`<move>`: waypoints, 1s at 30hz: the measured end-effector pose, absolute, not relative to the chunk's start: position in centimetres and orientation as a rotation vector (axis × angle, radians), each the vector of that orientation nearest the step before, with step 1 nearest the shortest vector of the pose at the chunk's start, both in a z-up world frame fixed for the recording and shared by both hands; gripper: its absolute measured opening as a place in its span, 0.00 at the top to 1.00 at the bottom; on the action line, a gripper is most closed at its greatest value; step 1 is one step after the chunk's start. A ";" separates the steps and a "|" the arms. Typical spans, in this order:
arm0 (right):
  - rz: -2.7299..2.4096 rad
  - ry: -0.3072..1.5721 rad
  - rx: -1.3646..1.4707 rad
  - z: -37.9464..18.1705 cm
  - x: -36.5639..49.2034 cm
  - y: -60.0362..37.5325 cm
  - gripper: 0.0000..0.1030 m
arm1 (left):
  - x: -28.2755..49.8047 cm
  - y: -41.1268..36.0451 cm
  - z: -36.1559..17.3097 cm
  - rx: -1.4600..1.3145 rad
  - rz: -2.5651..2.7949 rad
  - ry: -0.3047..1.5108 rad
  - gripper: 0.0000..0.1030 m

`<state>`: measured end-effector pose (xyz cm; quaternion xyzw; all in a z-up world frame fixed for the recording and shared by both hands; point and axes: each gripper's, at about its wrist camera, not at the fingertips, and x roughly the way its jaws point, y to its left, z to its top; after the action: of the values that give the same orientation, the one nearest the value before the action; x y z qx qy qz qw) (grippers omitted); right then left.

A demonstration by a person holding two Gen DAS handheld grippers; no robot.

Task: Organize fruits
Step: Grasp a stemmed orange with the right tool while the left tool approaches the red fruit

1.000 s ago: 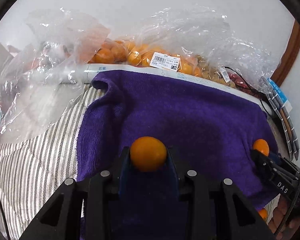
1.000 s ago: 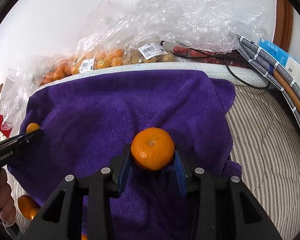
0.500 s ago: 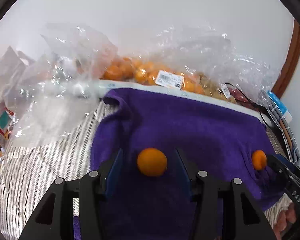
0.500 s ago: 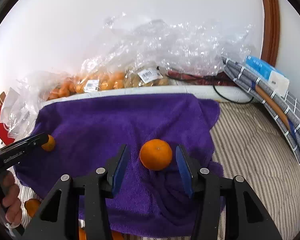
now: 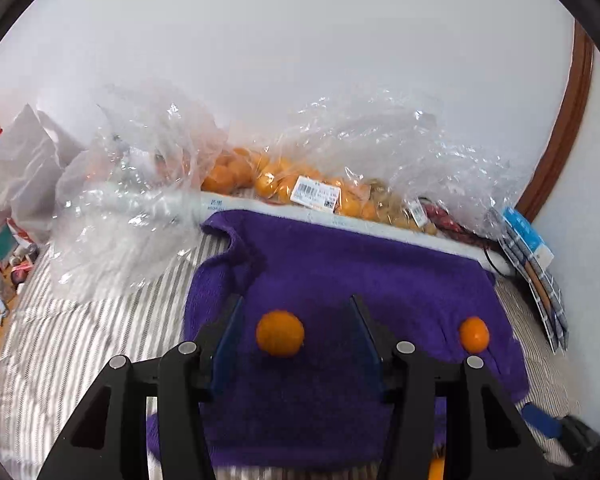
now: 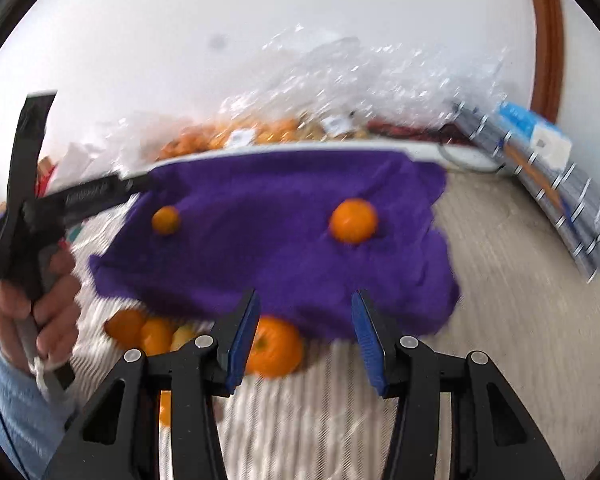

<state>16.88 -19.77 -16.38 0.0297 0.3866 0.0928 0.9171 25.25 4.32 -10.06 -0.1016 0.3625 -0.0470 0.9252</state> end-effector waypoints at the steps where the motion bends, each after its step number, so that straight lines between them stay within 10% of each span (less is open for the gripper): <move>1: 0.204 0.809 0.065 -16.9 16.6 -19.6 0.53 | 24.4 4.4 -9.9 -0.207 -0.106 0.748 0.47; 30: 0.224 0.833 0.105 -19.0 15.0 -20.3 0.63 | 16.9 7.8 -12.1 -0.149 -0.140 0.669 0.37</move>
<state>15.01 -20.29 -18.95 0.0507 0.4036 0.1084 0.9071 16.86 7.81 -12.08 -0.0732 0.3278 -0.0687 0.9394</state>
